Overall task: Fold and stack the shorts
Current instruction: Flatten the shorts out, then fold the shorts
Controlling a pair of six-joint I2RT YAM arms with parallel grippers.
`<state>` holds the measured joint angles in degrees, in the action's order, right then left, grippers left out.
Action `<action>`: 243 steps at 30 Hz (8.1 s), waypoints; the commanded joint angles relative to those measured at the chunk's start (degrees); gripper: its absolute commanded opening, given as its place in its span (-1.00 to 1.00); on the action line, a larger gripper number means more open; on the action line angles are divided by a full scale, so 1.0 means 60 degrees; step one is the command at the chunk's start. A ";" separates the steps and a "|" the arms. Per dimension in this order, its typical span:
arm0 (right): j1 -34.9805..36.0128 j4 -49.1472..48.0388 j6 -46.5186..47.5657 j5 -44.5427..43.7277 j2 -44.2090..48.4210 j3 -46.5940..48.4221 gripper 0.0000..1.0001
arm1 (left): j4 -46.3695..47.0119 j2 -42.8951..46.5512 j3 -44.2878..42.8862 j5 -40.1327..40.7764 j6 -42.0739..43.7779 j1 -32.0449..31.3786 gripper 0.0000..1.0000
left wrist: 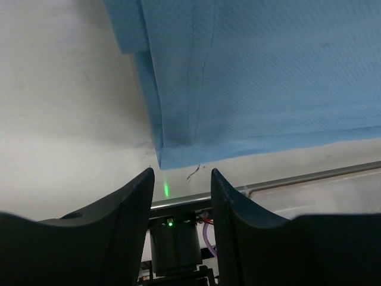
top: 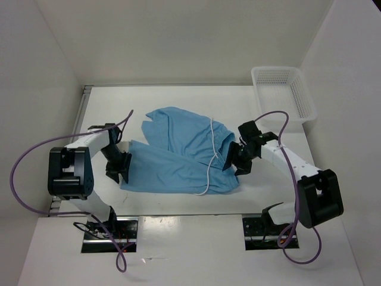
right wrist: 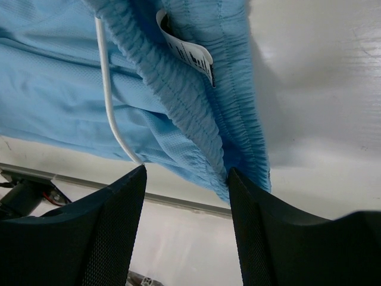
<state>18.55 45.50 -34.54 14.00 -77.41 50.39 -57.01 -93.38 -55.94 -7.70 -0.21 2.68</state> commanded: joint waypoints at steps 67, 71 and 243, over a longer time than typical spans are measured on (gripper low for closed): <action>-0.1758 -0.2353 0.0440 -0.2041 -0.4252 0.4683 -0.01 | 0.4273 -0.6671 -0.9558 -0.0182 0.0035 -0.2570 0.12; -0.1758 -0.2441 0.0528 -0.1952 -0.4252 0.4595 -0.01 | 0.4273 -0.6585 -0.9428 0.0228 0.0035 -0.2570 0.12; -0.0834 -0.2719 0.2872 -0.0824 -0.5408 0.6584 -1.00 | 0.2647 -0.4138 -0.8748 0.1107 0.0035 -0.0739 -1.00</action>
<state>15.90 30.70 -18.09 10.85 -110.19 82.94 -44.73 -119.72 -100.33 -3.64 -0.21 -2.31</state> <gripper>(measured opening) 0.130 0.010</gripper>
